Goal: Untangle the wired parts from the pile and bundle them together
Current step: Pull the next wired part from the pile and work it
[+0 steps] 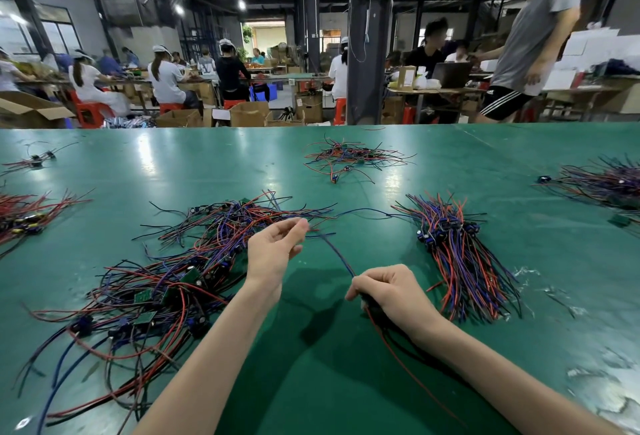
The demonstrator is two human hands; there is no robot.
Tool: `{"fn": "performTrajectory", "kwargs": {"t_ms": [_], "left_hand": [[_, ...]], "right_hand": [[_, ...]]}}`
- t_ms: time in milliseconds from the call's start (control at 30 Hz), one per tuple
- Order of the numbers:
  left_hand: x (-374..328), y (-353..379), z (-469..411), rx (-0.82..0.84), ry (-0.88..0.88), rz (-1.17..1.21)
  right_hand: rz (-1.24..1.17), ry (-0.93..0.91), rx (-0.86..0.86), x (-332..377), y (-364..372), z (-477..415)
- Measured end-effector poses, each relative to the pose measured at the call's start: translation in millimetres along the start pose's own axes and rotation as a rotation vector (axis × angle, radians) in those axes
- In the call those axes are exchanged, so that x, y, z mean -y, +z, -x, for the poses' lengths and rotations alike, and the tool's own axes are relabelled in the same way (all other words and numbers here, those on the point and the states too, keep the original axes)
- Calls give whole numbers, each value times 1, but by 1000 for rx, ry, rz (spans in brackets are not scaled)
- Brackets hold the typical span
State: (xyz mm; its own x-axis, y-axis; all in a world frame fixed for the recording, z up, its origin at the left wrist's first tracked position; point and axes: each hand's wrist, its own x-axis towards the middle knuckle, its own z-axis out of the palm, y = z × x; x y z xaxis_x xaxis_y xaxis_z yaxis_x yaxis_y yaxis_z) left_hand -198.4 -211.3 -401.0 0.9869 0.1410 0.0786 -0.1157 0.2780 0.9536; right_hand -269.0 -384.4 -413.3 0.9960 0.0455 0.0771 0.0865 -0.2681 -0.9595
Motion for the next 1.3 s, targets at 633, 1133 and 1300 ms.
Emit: {"fn": "performTrajectory", "kwargs": {"t_ms": [633, 1133, 1300], "left_hand": [[14, 28, 38, 380, 130, -369], [9, 5, 9, -18, 255, -488], [5, -9, -3, -118, 243, -441]], "right_hand": [[92, -49, -104, 0, 0, -2], [103, -35, -37, 6, 2, 2], [115, -41, 11, 7, 3, 5]]}}
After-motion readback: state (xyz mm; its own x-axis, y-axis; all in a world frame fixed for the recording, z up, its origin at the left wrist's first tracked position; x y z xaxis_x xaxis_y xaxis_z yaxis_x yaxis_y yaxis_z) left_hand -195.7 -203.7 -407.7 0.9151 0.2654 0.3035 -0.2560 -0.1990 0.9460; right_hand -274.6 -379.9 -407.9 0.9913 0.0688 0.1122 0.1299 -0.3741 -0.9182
